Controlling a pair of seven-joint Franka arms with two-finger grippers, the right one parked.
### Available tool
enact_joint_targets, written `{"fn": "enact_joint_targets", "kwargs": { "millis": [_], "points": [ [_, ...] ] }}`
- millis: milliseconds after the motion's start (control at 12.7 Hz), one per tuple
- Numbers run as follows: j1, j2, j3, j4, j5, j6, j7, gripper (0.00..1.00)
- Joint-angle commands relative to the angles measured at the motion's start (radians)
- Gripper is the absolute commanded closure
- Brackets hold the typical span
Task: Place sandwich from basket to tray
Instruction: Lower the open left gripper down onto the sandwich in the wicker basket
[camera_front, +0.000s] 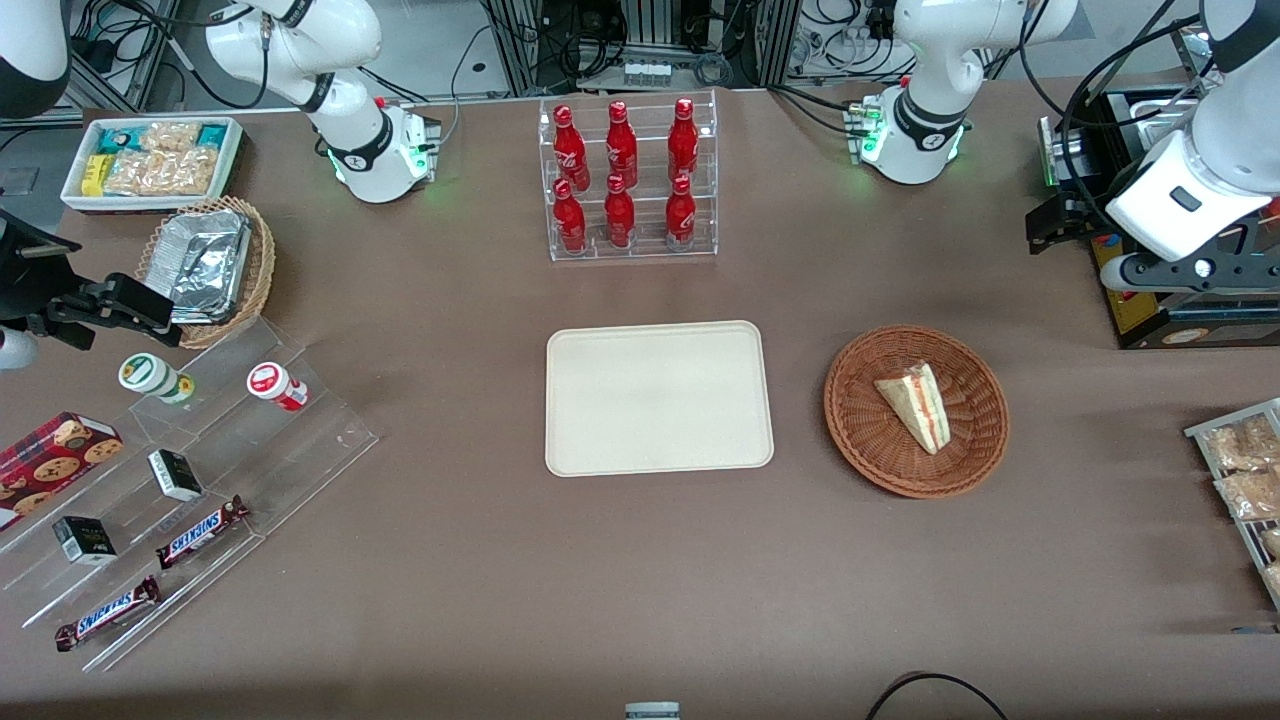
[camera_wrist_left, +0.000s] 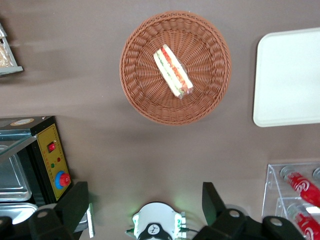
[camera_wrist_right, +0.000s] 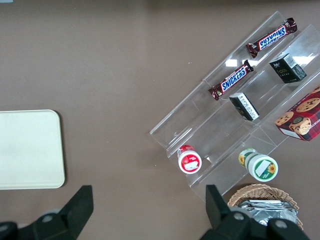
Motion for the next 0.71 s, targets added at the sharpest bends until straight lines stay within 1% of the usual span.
{"fn": "enact_joint_targets", "kwargs": {
  "millis": [0,157,315,629],
  "points": [
    [-0.011,-0.002,0.007,0.001,-0.038,0.013,-0.036,0.0],
    [-0.013,0.026,0.005,-0.007,-0.041,0.03,-0.036,0.0],
    [-0.013,0.057,0.005,-0.051,-0.045,0.068,-0.036,0.0],
    [-0.036,0.085,0.005,-0.259,-0.03,0.338,-0.04,0.0]
  ]
}}
